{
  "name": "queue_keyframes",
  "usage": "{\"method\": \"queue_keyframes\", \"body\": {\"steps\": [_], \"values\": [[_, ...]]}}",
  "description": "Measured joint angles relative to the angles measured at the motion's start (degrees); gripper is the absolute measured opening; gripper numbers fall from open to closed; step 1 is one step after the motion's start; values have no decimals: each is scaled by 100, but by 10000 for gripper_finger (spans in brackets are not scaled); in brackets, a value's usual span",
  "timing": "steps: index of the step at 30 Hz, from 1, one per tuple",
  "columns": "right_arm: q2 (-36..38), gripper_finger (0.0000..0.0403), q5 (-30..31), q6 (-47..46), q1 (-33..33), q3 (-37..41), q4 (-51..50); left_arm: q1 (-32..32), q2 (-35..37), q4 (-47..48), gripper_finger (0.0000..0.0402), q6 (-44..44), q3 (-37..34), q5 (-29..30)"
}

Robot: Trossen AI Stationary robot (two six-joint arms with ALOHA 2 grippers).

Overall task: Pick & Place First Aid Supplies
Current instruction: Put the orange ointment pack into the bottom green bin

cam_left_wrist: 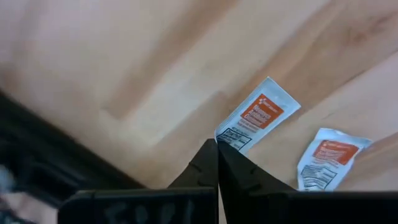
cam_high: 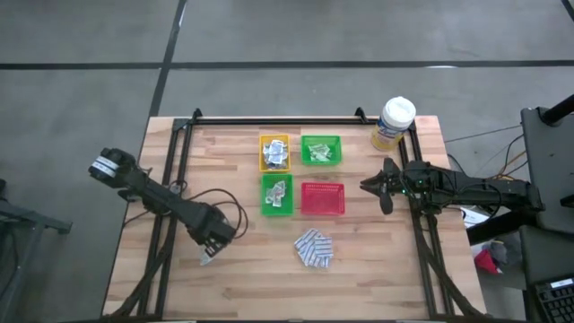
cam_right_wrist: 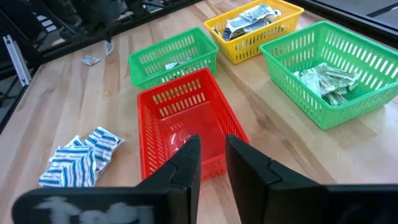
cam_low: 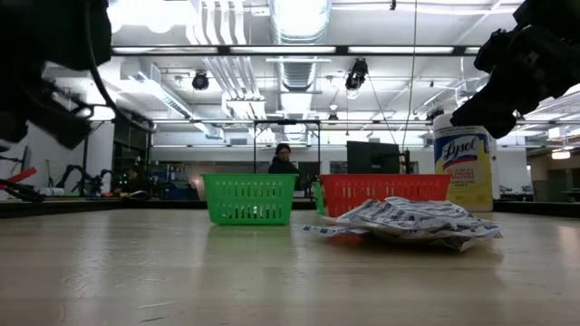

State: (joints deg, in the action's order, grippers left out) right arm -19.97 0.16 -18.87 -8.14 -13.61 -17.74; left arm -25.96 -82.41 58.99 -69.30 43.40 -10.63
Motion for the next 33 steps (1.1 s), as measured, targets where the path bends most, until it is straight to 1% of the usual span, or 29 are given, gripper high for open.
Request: {"method": "queue_keyframes", "body": {"steps": [3,6,9,11,13,15,19,25,29,33], "values": [[1,77,0,-16,0,0,0,0,13,291,0,68,379,534],[1,81,0,-22,0,0,0,0,79,83,0,465,744,1207],[0,84,0,-22,0,0,0,2,164,-431,0,1142,998,1824],[2,86,0,-22,0,0,0,2,224,-918,0,1596,1091,2070],[0,87,0,-22,0,0,0,15,277,-1356,0,1784,1138,2318],[0,87,0,-22,-2,0,0,65,303,-1687,0,1782,1161,2533],[0,81,0,-20,0,0,0,225,308,-2383,0,1487,1179,2923],[0,70,0,-20,-2,0,0,656,308,-3230,0,507,1175,3316],[0,68,0,-20,-2,0,-2,995,308,-3557,0,-391,1173,3341],[0,74,0,-27,-2,0,-2,1278,308,-3582,0,-1062,1173,3335]]}}
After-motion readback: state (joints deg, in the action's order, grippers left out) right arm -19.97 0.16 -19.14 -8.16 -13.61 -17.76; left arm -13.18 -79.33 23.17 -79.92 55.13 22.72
